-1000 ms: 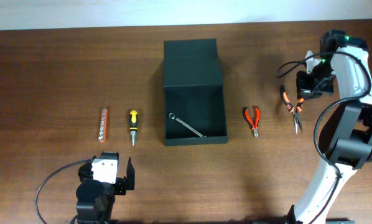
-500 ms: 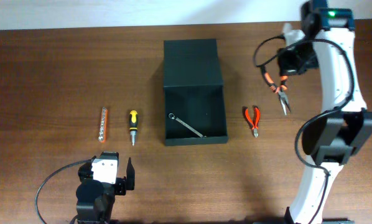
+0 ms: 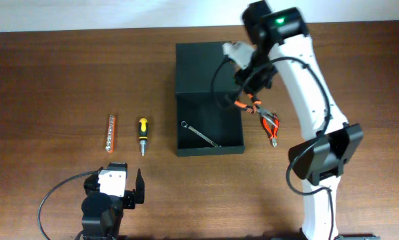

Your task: Pack container

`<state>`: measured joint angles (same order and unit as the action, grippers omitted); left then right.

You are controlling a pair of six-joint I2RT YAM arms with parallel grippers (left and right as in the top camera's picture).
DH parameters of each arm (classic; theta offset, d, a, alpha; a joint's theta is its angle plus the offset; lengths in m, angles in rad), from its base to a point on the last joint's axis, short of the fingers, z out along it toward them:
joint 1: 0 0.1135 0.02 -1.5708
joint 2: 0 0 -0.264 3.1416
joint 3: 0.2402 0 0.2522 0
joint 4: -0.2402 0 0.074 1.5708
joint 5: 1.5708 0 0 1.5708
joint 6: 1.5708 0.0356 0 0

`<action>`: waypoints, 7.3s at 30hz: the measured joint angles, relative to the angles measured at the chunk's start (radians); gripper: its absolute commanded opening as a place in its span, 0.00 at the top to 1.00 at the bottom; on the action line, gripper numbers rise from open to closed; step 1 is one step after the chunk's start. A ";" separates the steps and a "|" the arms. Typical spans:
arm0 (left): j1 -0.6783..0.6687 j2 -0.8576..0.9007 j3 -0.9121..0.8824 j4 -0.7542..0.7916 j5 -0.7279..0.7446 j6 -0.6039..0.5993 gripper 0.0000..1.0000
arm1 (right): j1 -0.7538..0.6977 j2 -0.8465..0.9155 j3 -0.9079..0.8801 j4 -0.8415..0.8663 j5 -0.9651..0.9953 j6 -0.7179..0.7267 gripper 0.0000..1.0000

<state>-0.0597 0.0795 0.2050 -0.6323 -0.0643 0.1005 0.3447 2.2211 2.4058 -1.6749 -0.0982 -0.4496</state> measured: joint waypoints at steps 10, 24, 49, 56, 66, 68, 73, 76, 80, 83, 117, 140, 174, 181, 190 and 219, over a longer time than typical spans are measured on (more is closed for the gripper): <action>0.000 0.000 0.000 0.000 0.000 0.000 0.01 | 0.153 0.000 0.000 0.041 0.031 -0.032 0.96; 0.000 0.000 0.000 0.000 0.000 0.000 0.01 | 0.214 0.000 0.000 0.122 0.032 -0.117 0.96; 0.000 0.000 0.000 0.000 0.000 0.000 0.01 | 0.214 0.002 -0.138 0.323 -0.009 0.007 0.96; 0.000 0.000 0.000 0.000 0.000 0.000 0.01 | 0.214 0.039 -0.179 0.326 0.011 0.129 0.96; 0.000 0.000 0.000 0.000 0.000 0.000 0.01 | 0.214 0.078 -0.185 0.356 0.022 0.164 0.96; 0.000 0.000 0.000 0.000 0.000 0.000 0.01 | 0.214 0.078 -0.192 0.368 0.022 0.165 0.96; 0.000 0.000 0.000 0.000 0.000 0.000 0.01 | 0.214 0.088 -0.244 0.380 0.022 0.166 0.96; 0.000 0.000 0.000 0.000 0.000 0.000 0.01 | 0.214 0.103 -0.257 0.389 0.022 0.165 0.96; 0.000 0.000 0.000 0.000 0.000 0.000 0.01 | 0.214 0.106 -0.257 0.397 0.023 0.166 0.96; 0.000 0.000 0.000 0.000 0.000 0.000 0.01 | 0.214 0.109 -0.257 0.398 0.023 0.166 0.96; 0.000 0.000 0.000 0.000 0.000 0.000 0.01 | 0.186 0.144 -0.014 0.274 0.065 0.216 0.01; 0.000 0.000 0.000 0.000 0.000 0.000 0.01 | -0.244 -0.079 0.208 -0.017 0.146 0.559 0.01; 0.000 0.000 0.000 0.000 0.000 0.000 0.01 | -0.261 -0.126 -0.796 0.439 0.051 0.532 0.01; 0.000 0.000 0.000 0.000 0.000 0.000 0.01 | -0.261 -0.126 -0.845 0.515 0.052 0.533 0.01; 0.000 0.000 0.000 0.000 0.000 0.000 0.01 | -0.261 -0.127 -0.929 0.589 0.052 0.533 0.01; 0.000 0.000 0.000 0.000 0.000 0.000 0.01 | -0.173 -0.128 -0.934 0.632 0.185 0.658 0.01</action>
<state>-0.0601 0.0799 0.2050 -0.6323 -0.0643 0.1005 0.1715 2.0933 1.4719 -1.0424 0.0864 0.2081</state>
